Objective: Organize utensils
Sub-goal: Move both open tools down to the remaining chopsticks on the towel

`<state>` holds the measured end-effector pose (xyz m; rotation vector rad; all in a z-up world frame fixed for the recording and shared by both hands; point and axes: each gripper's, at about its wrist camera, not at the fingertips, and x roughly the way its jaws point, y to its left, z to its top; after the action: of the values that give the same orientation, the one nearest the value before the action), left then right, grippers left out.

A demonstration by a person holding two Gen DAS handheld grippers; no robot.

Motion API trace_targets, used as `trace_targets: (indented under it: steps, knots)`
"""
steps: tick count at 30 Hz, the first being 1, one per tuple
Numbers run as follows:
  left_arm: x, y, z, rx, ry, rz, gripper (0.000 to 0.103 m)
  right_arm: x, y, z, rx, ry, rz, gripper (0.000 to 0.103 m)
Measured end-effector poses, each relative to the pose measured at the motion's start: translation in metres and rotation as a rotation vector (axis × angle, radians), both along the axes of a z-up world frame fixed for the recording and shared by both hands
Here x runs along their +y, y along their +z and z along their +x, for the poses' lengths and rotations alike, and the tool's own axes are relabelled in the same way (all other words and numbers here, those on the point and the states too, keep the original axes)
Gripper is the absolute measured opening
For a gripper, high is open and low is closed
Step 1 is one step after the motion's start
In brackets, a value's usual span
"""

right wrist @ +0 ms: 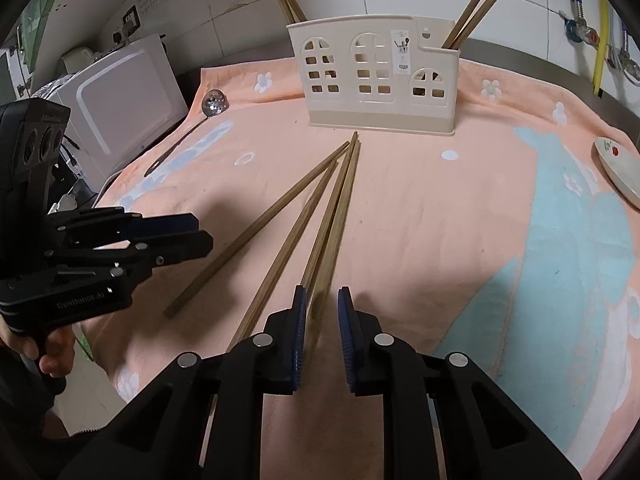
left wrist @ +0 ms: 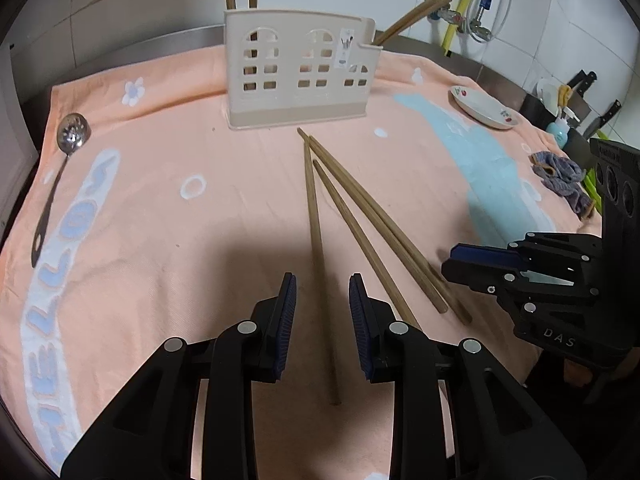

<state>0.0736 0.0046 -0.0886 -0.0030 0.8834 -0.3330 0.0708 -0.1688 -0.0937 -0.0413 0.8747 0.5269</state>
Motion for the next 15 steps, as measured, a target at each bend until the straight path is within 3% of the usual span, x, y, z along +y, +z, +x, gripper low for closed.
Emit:
trace_targets:
  steps: [15]
  knots:
    - [0.0016,-0.0111,-0.0037,0.028,0.013,-0.005,0.027,0.0030,-0.0090,-0.0002,0.027,-0.003,-0.014,0.012]
